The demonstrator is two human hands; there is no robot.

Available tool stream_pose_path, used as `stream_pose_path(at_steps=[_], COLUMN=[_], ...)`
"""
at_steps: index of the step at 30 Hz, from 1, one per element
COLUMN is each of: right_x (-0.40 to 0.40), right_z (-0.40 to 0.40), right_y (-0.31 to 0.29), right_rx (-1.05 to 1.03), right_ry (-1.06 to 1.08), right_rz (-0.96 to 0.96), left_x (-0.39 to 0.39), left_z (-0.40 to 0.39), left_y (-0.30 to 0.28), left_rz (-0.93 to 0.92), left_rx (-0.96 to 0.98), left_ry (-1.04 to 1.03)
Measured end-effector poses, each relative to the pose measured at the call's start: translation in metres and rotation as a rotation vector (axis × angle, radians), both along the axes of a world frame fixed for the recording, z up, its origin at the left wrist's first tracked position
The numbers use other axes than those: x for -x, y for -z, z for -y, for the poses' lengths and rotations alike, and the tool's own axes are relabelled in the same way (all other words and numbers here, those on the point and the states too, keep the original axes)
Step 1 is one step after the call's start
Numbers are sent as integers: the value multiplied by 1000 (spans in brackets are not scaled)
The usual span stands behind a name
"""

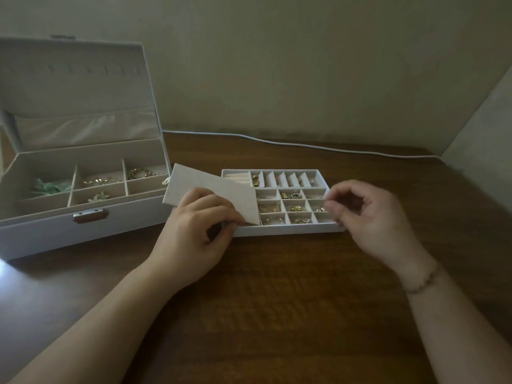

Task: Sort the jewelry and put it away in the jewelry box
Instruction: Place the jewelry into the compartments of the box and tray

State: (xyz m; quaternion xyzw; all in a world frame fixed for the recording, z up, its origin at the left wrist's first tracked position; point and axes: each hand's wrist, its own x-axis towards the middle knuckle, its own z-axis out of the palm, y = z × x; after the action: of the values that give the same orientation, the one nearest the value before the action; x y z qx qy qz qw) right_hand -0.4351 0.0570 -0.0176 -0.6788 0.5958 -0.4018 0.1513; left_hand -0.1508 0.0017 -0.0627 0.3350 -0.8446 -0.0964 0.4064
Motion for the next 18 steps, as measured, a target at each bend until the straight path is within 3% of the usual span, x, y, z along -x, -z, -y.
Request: stream_pose_path(at_steps=[3, 7, 11, 18], right_x=[12, 20, 35, 46], right_z=[16, 25, 28, 33], right_y=[14, 22, 22, 27], right_rx=[59, -2, 66, 95], right_ry=[144, 142, 243, 384], right_rz=[2, -78, 9, 181], left_x=[2, 3, 11, 26], left_z=[-4, -10, -11, -17], left_y=[-3, -6, -13, -10], left_rz=[-24, -54, -98, 75], left_rx=[52, 177, 318, 223], left_ry=[1, 45, 139, 450])
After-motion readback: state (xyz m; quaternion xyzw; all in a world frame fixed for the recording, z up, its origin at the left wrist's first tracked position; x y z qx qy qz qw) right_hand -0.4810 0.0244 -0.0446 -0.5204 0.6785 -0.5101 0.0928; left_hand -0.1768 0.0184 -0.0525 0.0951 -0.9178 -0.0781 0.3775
